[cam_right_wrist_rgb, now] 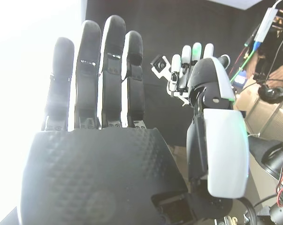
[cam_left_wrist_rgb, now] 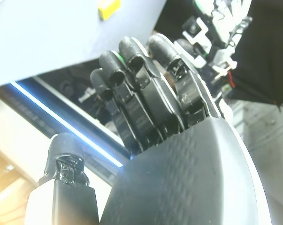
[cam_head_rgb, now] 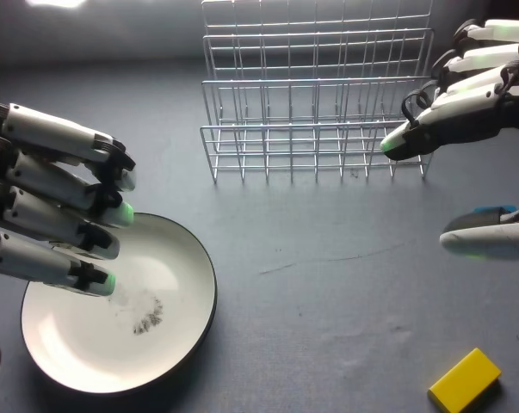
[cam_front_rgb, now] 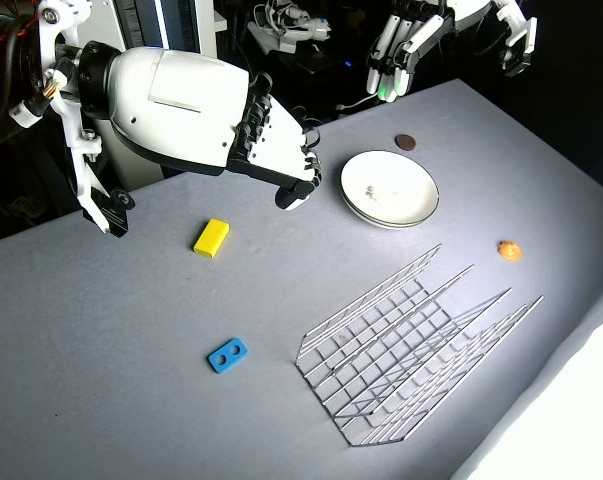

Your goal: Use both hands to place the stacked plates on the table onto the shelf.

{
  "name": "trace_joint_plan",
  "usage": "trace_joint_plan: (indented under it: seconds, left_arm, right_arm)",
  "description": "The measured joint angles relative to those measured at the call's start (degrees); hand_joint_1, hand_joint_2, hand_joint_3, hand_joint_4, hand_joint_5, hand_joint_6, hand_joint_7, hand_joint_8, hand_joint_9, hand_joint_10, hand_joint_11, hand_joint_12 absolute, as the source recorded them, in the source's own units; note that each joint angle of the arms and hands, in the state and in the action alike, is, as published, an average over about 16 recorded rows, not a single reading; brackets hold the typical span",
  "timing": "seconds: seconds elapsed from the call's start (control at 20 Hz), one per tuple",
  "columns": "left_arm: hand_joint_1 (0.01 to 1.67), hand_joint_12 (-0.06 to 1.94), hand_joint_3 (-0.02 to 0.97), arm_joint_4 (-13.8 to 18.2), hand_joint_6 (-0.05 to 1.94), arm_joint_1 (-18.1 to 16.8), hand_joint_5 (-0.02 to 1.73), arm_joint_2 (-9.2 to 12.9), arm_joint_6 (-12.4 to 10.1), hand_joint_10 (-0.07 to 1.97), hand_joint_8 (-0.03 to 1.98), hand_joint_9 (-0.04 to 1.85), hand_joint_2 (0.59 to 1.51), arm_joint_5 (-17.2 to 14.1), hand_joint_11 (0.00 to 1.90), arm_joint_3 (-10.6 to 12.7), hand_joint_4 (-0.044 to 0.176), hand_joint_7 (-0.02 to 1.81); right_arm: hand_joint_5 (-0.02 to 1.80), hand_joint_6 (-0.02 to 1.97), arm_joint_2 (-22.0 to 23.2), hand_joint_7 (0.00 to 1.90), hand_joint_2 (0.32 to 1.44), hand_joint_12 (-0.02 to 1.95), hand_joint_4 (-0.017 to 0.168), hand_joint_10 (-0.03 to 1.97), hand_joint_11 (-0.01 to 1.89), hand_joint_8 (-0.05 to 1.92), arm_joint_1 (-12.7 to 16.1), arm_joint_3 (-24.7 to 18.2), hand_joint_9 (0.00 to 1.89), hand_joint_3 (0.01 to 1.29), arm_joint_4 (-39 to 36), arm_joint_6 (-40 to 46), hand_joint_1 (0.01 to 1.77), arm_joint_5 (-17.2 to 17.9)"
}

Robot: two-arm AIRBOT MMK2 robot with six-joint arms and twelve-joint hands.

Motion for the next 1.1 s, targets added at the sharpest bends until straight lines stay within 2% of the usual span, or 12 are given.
trace_joint_plan:
  seconds: [0.3, 0.4, 0.5, 0.65, 0.9, 1.1]
  left_arm:
    - [0.06, 0.31, 0.011, -0.3, 0.04, 0.0, 0.26, 0.0, 0.1, 0.03, 0.00, 0.22, 1.116, -0.1, 0.06, 0.2, 0.002, 0.25]
    - [0.06, 0.30, 0.010, -0.5, 0.03, 0.1, 0.24, 0.0, 0.2, 0.03, 0.00, 0.20, 1.114, -0.1, 0.05, 0.1, 0.002, 0.23]
    - [0.03, 0.21, 0.010, -0.6, 0.01, 0.1, 0.17, -0.1, 0.3, 0.02, -0.01, 0.13, 1.102, -0.2, 0.02, 0.1, 0.002, 0.16]
    - [0.02, 0.18, -0.001, -0.8, 0.01, -0.1, 0.13, -0.2, 0.3, 0.02, -0.01, 0.09, 1.100, -0.3, 0.01, 0.1, 0.002, 0.11]
    - [0.02, 0.17, 0.002, -0.5, 0.01, -0.7, 0.12, -0.4, 0.2, 0.02, -0.01, 0.08, 1.101, -0.4, 0.01, -0.1, 0.003, 0.12]
    - [0.02, 0.17, 0.003, 1.7, 0.01, -1.6, 0.13, -0.6, -0.4, 0.02, -0.01, 0.09, 1.108, -0.6, 0.01, -0.2, 0.003, 0.12]
  right_arm:
    - [0.13, 0.04, 0.0, 0.15, 1.19, 0.45, -0.005, 0.27, 0.03, 0.08, 0.0, -0.1, 0.08, 0.05, 0.0, 0.0, 0.14, 0.1]
    - [0.12, 0.03, 0.0, 0.13, 1.18, 0.39, -0.005, 0.23, 0.03, 0.07, 0.0, -0.2, 0.07, 0.04, 0.0, 0.0, 0.17, 0.2]
    - [0.06, 0.01, 0.0, 0.06, 1.18, 0.22, -0.005, 0.12, 0.02, 0.03, 0.0, -0.2, 0.03, 0.04, 0.0, 0.0, 0.22, 0.3]
    - [0.02, 0.00, 0.0, 0.02, 1.15, 0.01, -0.005, 0.01, 0.01, 0.01, 0.0, -0.3, 0.02, 0.01, 0.0, -0.2, 0.39, 0.8]
    - [0.02, 0.00, 0.0, 0.02, 1.09, 0.00, -0.005, 0.00, 0.01, 0.02, 0.0, -0.5, 0.02, 0.01, 0.0, -0.5, 0.72, 1.4]
    - [0.02, 0.00, 0.0, 0.02, 1.05, 0.00, -0.005, 0.00, 0.01, 0.02, 0.0, -0.5, 0.01, 0.01, -0.7, -0.3, 0.96, 1.5]
